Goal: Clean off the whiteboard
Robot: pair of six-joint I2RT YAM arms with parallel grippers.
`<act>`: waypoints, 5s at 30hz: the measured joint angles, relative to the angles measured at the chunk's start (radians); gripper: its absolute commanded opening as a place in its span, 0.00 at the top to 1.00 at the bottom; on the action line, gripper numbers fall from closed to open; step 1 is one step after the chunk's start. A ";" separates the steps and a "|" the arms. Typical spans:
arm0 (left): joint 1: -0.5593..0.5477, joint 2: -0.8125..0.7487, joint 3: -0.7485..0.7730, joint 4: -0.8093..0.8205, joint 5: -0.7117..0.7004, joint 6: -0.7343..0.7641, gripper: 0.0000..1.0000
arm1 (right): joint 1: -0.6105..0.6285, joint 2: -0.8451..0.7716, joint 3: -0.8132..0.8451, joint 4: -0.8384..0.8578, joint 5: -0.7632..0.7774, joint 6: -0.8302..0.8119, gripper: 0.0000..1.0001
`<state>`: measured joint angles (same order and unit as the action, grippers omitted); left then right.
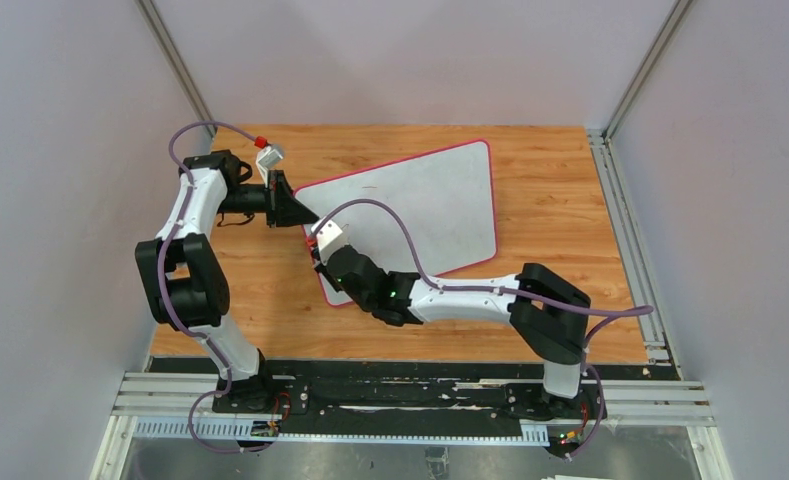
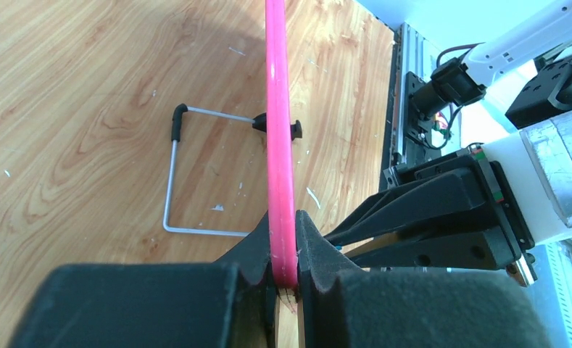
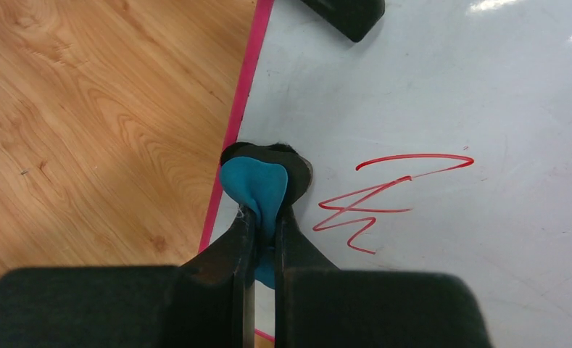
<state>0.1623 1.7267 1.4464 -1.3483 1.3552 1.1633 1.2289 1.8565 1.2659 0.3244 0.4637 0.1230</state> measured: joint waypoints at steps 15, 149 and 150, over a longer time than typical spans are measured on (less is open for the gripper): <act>-0.001 -0.002 -0.006 0.008 0.004 -0.001 1.00 | -0.188 -0.211 -0.151 0.001 -0.056 -0.012 0.99; 0.000 -0.006 -0.017 0.011 0.007 0.003 1.00 | -0.266 -0.335 -0.317 0.018 -0.049 0.037 0.99; 0.000 -0.006 -0.017 0.010 0.007 0.003 1.00 | -0.278 -0.352 -0.327 0.004 -0.037 0.033 0.99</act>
<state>0.1619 1.7203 1.4296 -1.3380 1.3621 1.1664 0.9508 1.5043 0.9394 0.3286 0.4263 0.1562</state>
